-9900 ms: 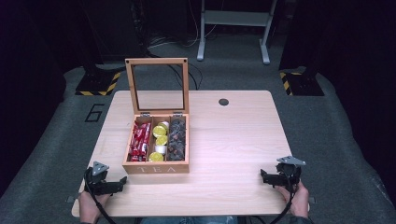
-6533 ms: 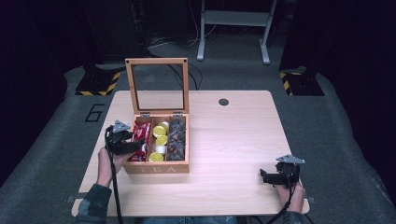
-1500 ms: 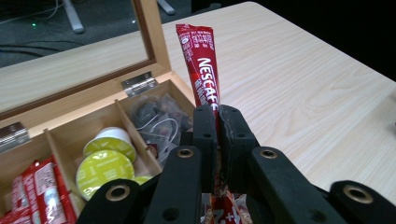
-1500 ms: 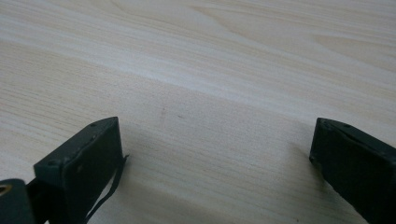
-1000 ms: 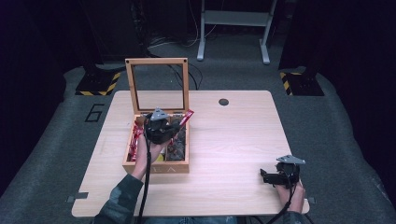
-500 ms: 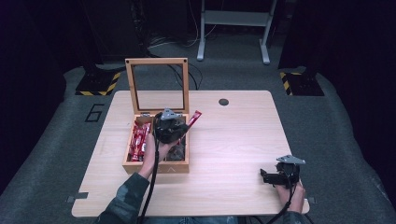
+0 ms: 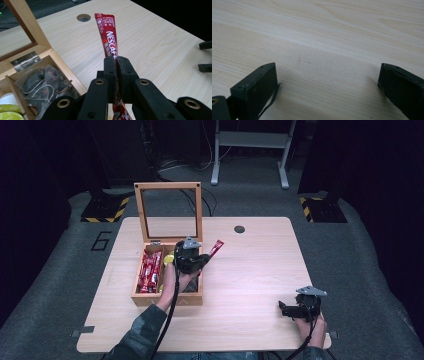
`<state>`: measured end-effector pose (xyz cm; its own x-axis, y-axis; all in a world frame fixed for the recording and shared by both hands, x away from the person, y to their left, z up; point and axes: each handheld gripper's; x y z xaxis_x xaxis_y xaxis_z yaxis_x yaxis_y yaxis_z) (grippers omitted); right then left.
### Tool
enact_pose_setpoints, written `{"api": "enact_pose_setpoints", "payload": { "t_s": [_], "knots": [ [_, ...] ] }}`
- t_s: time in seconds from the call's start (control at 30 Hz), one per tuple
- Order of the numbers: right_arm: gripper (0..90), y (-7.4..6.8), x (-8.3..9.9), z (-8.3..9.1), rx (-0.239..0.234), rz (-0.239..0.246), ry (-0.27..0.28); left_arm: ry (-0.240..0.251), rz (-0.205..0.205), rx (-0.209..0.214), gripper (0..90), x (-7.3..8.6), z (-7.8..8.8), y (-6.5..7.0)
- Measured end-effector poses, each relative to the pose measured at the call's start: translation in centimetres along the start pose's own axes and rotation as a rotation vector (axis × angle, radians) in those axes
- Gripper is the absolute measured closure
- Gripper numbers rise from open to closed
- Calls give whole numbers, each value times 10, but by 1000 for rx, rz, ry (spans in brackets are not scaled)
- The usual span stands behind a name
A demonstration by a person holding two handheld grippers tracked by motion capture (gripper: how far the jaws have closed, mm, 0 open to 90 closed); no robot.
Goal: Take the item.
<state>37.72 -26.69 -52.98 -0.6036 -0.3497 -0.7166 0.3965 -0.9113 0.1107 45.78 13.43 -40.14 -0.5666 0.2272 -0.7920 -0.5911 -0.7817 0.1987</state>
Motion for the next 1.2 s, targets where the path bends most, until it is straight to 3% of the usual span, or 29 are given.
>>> {"api": "enact_pose_setpoints", "payload": {
  "t_s": [0.47, 0.6, 0.63, 1.03, 1.2],
  "knots": [
    [21, 0, 0, 0, -1, 1, 0, -23, -8, 20, 857, 0, -16, 15],
    [21, 0, 0, 0, 0, 0, 0, -25, 2, 28, 858, 1, -20, 17],
    [21, 0, 0, 0, -3, 3, 0, -21, 21, 44, 857, 1, -22, 18],
    [22, 0, 0, 0, -7, 4, -1, -42, 31, 41, 857, 3, -38, 30],
    [23, 1, 0, 1, -7, 12, -2, -46, 17, 33, 858, 4, -43, 37]
  ]
}}
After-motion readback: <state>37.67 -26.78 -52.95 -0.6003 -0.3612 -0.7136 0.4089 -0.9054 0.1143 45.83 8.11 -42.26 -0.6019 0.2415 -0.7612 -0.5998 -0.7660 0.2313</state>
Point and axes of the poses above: each handheld gripper's, and its own axes: z roughly backward along the jaws, x roughly out of its underside, y roughly to its right, and after that the axes turned 9 degrees about z, right-handed
